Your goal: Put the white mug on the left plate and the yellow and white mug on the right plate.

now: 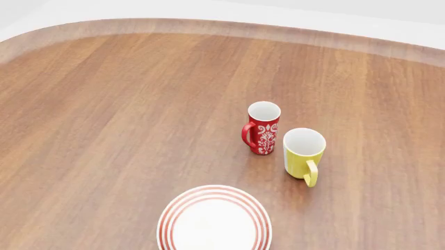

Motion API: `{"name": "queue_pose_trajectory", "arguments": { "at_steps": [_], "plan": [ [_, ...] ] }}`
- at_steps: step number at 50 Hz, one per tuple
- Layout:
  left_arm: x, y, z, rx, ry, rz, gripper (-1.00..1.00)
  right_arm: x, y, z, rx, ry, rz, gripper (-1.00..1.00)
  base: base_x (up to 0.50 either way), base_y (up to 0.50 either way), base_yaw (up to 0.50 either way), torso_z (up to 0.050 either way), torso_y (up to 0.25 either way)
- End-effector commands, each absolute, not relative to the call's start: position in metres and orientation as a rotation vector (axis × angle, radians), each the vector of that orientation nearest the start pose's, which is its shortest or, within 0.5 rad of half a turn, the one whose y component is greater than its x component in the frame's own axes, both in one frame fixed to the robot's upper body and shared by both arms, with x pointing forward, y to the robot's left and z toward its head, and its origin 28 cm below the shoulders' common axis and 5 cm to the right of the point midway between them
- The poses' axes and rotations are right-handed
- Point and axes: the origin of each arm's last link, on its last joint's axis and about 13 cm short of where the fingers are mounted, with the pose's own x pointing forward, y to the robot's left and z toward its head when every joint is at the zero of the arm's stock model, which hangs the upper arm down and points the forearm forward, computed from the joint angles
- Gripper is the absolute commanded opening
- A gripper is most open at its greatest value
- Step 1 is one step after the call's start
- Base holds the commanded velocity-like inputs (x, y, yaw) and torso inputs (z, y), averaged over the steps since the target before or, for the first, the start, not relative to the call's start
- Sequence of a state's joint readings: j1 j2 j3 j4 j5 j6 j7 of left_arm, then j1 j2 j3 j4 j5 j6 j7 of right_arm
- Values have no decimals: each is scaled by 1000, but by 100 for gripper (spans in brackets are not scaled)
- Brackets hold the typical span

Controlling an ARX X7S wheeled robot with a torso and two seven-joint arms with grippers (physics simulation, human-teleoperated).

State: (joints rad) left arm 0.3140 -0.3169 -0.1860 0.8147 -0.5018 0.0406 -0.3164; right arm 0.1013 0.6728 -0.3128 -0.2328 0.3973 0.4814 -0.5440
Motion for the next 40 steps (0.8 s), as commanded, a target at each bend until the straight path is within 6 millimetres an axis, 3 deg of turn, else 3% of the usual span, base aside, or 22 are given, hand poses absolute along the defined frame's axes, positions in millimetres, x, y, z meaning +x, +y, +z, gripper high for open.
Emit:
{"name": "queue_pose_trajectory", "arguments": {
  "at_steps": [1, 40],
  "plan": [
    [131, 257, 145, -212, -517, 169, 100, 223, -181, 54, -251, 452, 848, 100, 0, 0, 0, 0, 0],
    [128, 261, 149, -222, -534, 185, 100, 238, -162, 28, -262, 514, 925, 100, 0, 0, 0, 0, 0]
  ]
}}
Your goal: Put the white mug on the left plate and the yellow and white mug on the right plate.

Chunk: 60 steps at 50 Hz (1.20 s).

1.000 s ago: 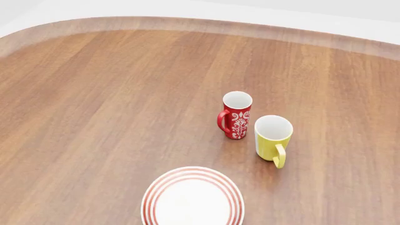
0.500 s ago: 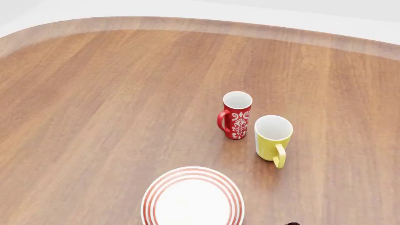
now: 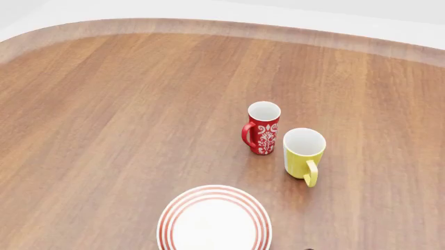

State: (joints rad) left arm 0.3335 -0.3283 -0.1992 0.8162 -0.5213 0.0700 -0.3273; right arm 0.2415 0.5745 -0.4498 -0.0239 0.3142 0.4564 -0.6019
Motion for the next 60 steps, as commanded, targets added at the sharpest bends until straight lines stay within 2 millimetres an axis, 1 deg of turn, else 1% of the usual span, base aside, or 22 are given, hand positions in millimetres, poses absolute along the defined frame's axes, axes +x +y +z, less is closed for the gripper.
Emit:
{"name": "queue_pose_trajectory", "arguments": {
  "at_steps": [1, 7, 11, 14, 24, 33, 51, 52, 60],
  "plan": [
    [127, 261, 149, -222, -535, 184, 100, 238, -162, 28, -262, 514, 925, 100, 0, 0, 0, 0, 0],
    [127, 260, 149, -224, -535, 181, 100, 231, -163, 24, -263, 532, 921, 100, 0, 0, 0, 0, 0],
    [127, 259, 149, -222, -534, 177, 100, 231, -165, 22, -260, 541, 908, 100, 0, 0, 0, 0, 0],
    [128, 259, 149, -222, -533, 176, 100, 232, -165, 20, -258, 547, 905, 100, 0, 0, 0, 0, 0],
    [125, 261, 149, -226, -539, 183, 100, 243, -159, 17, -254, 555, 914, 100, 0, 0, 0, 0, 0],
    [123, 262, 150, -229, -544, 189, 100, 244, -156, 11, -256, 572, 933, 100, 0, 0, 0, 0, 0],
    [122, 262, 152, -233, -549, 191, 100, 244, -158, 12, -252, 578, 928, 100, 0, 0, 0, 0, 0],
    [122, 262, 152, -233, -550, 191, 100, 243, -158, 12, -252, 577, 929, -100, 0, 0, 0, 0, 0],
    [124, 262, 152, -234, -548, 188, 100, 242, -159, 18, -252, 561, 925, -100, 0, 0, 0, 0, 0]
  ]
}}
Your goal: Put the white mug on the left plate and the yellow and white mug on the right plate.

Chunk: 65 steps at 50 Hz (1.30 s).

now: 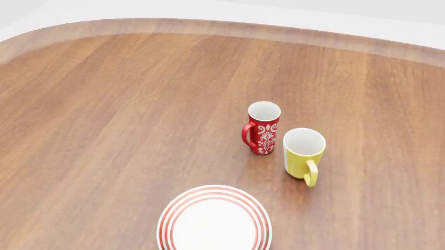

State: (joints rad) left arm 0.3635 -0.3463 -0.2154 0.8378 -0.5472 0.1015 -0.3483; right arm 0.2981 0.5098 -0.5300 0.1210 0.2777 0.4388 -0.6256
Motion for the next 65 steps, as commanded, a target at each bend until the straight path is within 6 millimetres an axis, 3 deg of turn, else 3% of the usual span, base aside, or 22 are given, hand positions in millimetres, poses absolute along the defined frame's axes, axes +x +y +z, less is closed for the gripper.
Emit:
{"name": "queue_pose_trajectory", "arguments": {
  "at_steps": [1, 30, 49, 65],
  "plan": [
    [124, 262, 152, -234, -547, 189, 100, 241, -158, 20, -259, 553, 924, -100, 0, 0, 0, 0, 0],
    [126, 260, 151, -230, -547, 177, 100, 230, -142, 91, -280, 249, 910, -100, 0, 0, 0, 0, 0],
    [125, 260, 153, -234, -554, 181, 100, 275, -136, 104, -96, 228, 664, -100, 0, 0, 0, 0, 0],
    [122, 260, 153, -242, -557, 180, 100, 306, -136, 90, 7, 330, 506, -100, 0, 0, 0, 0, 0]
  ]
}}
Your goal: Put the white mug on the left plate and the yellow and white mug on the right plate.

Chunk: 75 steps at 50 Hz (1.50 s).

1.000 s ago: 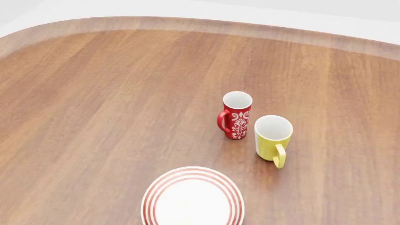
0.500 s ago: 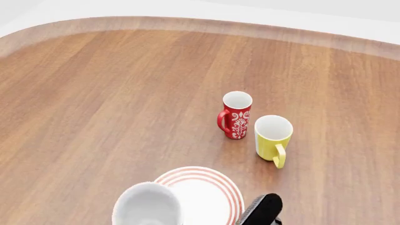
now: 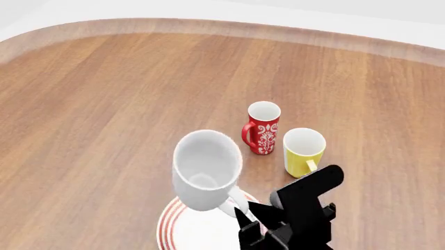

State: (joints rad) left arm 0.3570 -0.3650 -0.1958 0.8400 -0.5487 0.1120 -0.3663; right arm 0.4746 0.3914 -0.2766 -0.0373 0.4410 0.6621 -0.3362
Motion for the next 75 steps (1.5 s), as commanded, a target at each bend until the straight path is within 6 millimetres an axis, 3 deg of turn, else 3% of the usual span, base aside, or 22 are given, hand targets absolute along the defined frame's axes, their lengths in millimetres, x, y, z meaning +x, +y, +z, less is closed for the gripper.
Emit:
{"name": "queue_pose_trajectory", "arguments": {
  "at_steps": [1, 18, 43, 75],
  "plan": [
    [122, 260, 153, -242, -557, 180, 100, 307, -136, 89, 15, 336, 501, -100, 0, 0, 0, 0, 0],
    [121, 259, 154, -244, -560, 181, 100, 313, -143, 72, -39, 451, 410, -100, 0, 0, 0, 0, 1],
    [123, 260, 154, -247, -562, 186, 100, 315, -133, 56, -73, 495, 503, -100, 0, 0, 0, 0, 0],
    [118, 261, 156, -255, -574, 186, 100, 324, -126, 43, -96, 563, 485, -100, 0, 0, 0, 0, 0]
  ]
}}
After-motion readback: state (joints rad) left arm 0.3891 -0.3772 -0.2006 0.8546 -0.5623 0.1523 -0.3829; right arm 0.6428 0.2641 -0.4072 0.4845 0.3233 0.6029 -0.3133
